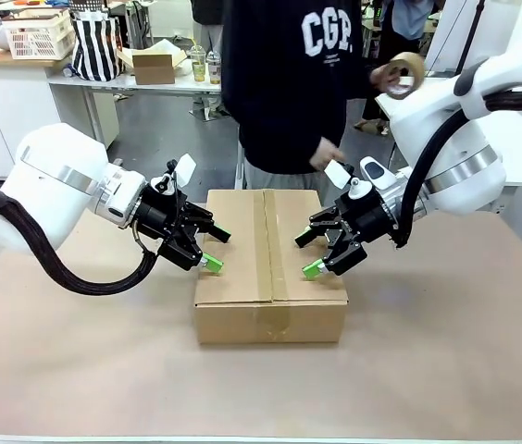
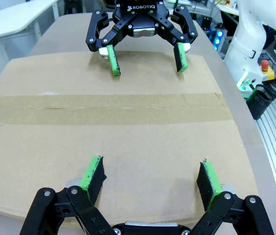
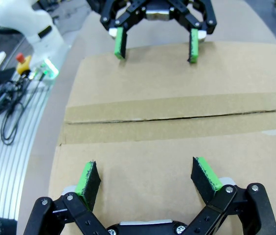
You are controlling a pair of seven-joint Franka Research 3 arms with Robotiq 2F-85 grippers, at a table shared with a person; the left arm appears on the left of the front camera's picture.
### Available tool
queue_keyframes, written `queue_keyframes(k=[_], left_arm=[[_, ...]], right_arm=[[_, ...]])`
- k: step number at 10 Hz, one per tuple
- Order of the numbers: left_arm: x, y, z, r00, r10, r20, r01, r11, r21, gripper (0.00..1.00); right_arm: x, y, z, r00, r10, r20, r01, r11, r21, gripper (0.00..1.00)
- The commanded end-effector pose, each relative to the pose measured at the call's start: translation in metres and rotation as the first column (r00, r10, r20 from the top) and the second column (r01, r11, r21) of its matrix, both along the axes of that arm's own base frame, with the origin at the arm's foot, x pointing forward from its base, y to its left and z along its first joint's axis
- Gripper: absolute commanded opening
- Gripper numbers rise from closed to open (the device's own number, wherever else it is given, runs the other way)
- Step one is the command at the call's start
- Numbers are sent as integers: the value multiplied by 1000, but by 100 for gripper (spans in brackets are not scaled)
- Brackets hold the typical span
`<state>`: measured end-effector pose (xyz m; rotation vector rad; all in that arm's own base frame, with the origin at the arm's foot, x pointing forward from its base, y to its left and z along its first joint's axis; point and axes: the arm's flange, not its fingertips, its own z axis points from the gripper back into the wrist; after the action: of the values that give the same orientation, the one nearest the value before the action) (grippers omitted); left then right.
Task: Pack the gift set into the box.
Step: Press and hold the closed box until the human finishes sealing it.
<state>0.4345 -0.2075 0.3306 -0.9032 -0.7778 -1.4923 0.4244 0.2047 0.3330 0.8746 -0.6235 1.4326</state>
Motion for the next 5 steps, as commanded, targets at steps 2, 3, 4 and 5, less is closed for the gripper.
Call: queue_keyframes(k=[2, 3, 4, 5], left_arm=[[-1, 0, -1, 1000, 3, -3, -3, 1000, -2, 100], [-1, 0, -1, 1000, 3, -3, -3, 1000, -2, 100], [-1, 0, -1, 1000, 3, -3, -3, 1000, -2, 100], [-1, 0, -1, 1000, 3, -3, -3, 1000, -2, 100]], right_arm=[[-1, 0, -4, 1000, -9, 10, 9, 1000, 3, 100], [-1, 0, -4, 1000, -9, 10, 9, 1000, 3, 100], [-1, 0, -4, 1000, -9, 10, 9, 1000, 3, 100], [-1, 0, -4, 1000, -9, 10, 9, 1000, 3, 100]])
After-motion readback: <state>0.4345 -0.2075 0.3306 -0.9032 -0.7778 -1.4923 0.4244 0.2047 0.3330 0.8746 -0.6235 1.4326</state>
